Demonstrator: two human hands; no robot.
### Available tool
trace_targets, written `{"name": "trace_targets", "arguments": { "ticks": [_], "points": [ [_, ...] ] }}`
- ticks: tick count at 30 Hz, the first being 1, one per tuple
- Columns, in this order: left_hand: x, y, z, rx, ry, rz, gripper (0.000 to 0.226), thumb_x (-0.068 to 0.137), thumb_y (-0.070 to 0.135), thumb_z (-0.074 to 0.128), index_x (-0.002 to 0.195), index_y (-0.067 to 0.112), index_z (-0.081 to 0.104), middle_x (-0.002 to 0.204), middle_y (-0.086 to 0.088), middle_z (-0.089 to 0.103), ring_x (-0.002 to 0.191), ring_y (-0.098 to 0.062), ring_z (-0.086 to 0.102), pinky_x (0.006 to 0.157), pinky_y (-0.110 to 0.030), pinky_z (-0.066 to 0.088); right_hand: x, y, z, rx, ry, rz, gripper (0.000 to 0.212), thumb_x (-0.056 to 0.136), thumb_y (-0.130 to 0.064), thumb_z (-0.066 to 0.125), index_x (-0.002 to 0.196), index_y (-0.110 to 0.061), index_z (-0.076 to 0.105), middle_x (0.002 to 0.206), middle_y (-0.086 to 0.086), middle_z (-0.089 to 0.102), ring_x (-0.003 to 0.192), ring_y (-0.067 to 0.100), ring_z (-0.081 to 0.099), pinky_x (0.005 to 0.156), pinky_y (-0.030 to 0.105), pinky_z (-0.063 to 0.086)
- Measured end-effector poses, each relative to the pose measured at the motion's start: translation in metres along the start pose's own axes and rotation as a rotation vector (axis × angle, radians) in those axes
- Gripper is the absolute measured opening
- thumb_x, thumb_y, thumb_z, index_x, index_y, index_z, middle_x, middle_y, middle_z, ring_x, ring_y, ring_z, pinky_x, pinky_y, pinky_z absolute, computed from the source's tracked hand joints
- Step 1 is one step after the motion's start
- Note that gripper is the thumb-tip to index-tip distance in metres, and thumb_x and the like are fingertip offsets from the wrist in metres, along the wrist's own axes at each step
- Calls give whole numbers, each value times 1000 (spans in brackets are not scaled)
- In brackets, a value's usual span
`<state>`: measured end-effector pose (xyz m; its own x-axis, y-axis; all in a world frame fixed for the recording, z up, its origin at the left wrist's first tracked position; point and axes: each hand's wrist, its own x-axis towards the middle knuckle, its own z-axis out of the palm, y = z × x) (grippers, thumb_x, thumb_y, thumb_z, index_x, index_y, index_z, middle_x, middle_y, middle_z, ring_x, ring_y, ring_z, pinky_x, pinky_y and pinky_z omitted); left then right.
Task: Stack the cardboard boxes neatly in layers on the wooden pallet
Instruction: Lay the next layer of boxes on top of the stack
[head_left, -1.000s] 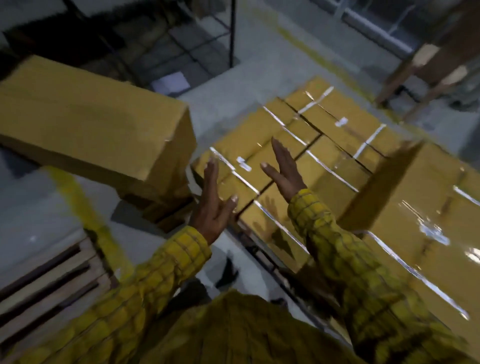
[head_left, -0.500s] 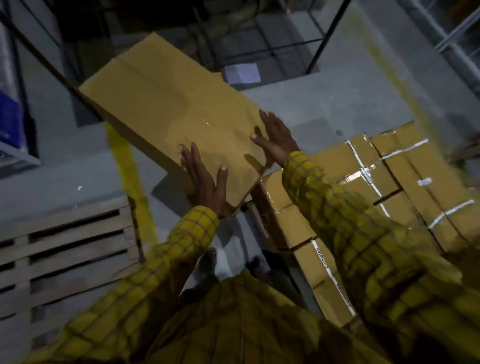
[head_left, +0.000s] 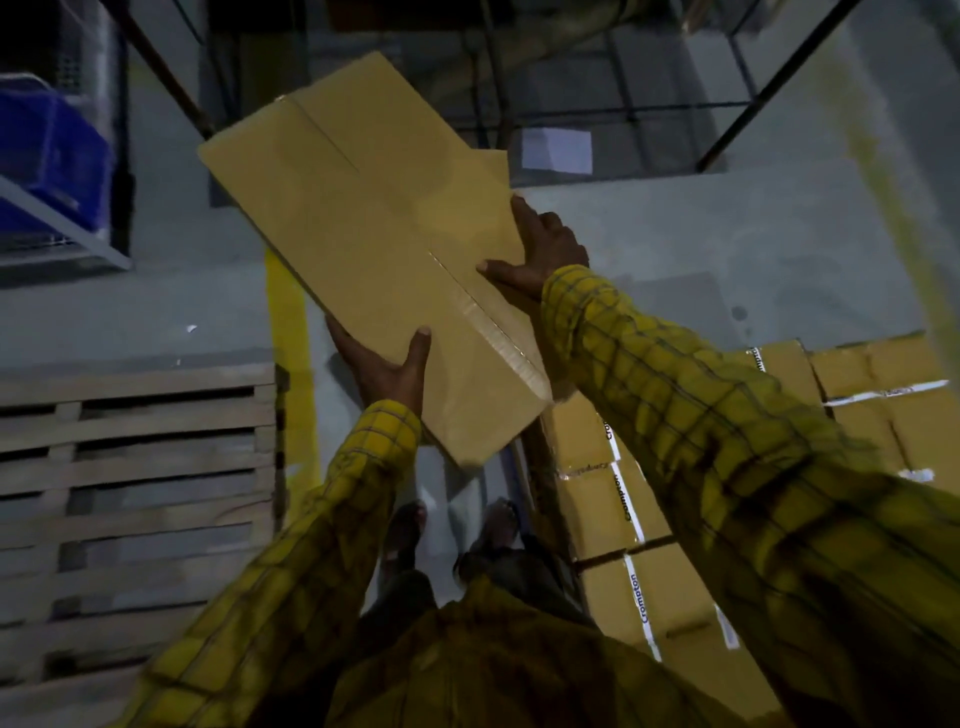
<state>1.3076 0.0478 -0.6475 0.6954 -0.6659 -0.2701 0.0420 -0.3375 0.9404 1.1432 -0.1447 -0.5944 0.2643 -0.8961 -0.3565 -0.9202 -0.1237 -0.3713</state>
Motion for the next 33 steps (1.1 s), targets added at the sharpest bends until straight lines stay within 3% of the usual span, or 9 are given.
{"name": "trace_targets", "arguments": {
  "ticks": [5,10,14,18,24,27,33],
  "points": [
    [-6,4,7,7,-31,56,129,70,39,92,164,23,5,166,-8,25,149,-23,34,120,-42,36,-14,9,-2,21,45,85,123,64,-90,67,163,-43,9,152,8,38,137,35,41,110,51,37],
    [-13,19,15,109,-198,147,129,68,49,91,164,31,6,167,-3,26,151,-23,32,121,-48,36,-71,51,-6,158,166,214,122,62,-90,67,162,-45,13,152,9,39,139,34,39,114,52,36],
    [-31,35,36,137,-420,235,130,64,53,91,162,37,7,168,-1,25,152,-23,30,121,-50,35,-134,85,-11,217,329,403,122,60,-93,64,161,-46,14,154,9,37,141,35,37,115,53,35],
    [-59,47,65,174,-679,314,130,68,40,95,162,34,6,167,-1,27,151,-22,32,120,-50,37,-208,120,-10,255,486,619,122,57,-94,61,160,-48,14,154,7,37,141,33,36,113,54,35],
    [-131,52,116,256,-1039,424,129,70,34,96,164,31,7,166,1,28,147,-15,35,120,-41,36,-325,166,5,382,609,937,125,53,-95,61,159,-52,11,159,9,32,146,35,32,117,55,32],
    [-178,43,143,313,-1200,456,131,68,41,96,163,35,6,166,3,27,149,-18,33,122,-44,35,-384,192,21,433,669,1060,121,59,-88,70,159,-52,13,159,11,32,146,35,32,117,53,32],
    [-261,13,189,414,-1462,482,135,65,27,99,164,26,8,164,1,31,145,-18,37,119,-36,36,-475,237,68,556,740,1238,119,60,-81,78,159,-52,18,156,14,32,145,39,34,116,56,34]
  ]
}}
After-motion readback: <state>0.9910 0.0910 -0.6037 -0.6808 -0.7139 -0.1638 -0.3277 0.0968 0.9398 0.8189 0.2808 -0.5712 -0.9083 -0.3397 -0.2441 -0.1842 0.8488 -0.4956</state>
